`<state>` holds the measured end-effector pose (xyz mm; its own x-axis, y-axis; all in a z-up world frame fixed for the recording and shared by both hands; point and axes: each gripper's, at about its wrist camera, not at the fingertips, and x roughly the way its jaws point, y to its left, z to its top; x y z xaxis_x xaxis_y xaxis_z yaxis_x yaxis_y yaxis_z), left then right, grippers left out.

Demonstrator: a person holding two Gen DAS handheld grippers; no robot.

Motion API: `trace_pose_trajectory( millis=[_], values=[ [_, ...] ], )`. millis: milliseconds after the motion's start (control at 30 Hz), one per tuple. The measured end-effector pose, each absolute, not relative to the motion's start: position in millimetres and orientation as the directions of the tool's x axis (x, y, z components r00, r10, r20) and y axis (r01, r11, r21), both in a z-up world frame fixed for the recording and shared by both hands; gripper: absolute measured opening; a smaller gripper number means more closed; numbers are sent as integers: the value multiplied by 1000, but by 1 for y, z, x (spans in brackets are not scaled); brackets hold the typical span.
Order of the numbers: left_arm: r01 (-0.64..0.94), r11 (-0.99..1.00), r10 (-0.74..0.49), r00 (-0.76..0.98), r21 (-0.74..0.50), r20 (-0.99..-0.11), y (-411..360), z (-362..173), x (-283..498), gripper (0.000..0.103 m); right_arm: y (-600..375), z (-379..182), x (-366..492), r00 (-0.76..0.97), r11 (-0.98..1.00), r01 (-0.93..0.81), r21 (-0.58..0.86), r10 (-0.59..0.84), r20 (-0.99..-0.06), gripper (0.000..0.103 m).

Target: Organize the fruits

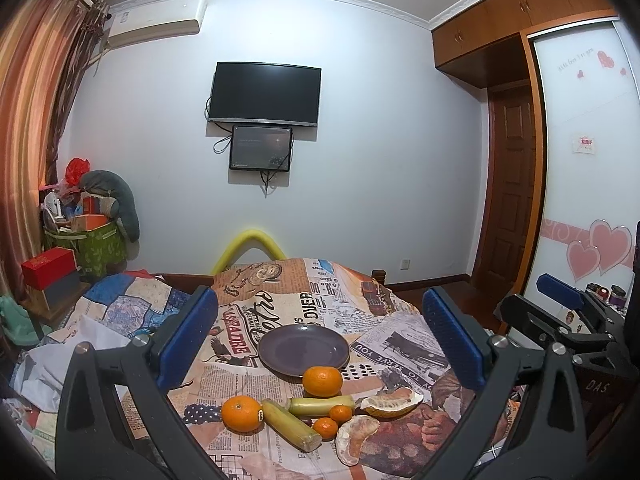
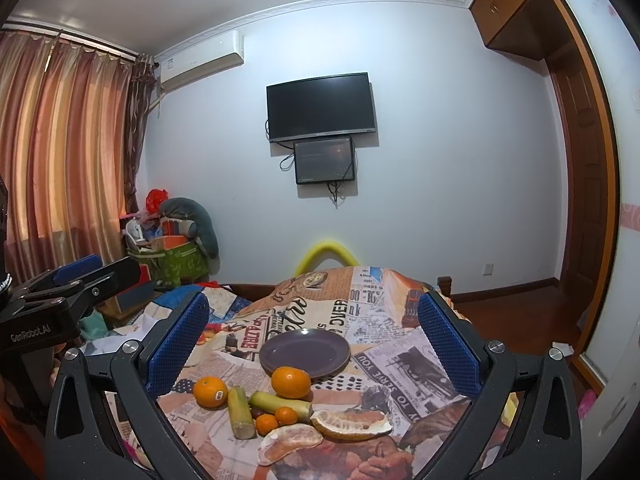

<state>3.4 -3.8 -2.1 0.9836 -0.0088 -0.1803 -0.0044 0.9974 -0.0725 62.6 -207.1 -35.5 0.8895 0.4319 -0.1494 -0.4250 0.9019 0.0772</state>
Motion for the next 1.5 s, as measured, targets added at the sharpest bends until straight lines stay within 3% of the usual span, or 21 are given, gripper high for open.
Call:
trace_pose_trajectory(
  millis=[1500],
  values=[
    [5, 997, -19, 983, -75, -184, -5, -10, 6, 103, -209, -40, 66, 890, 903, -419, 91, 428, -155, 103]
  ],
)
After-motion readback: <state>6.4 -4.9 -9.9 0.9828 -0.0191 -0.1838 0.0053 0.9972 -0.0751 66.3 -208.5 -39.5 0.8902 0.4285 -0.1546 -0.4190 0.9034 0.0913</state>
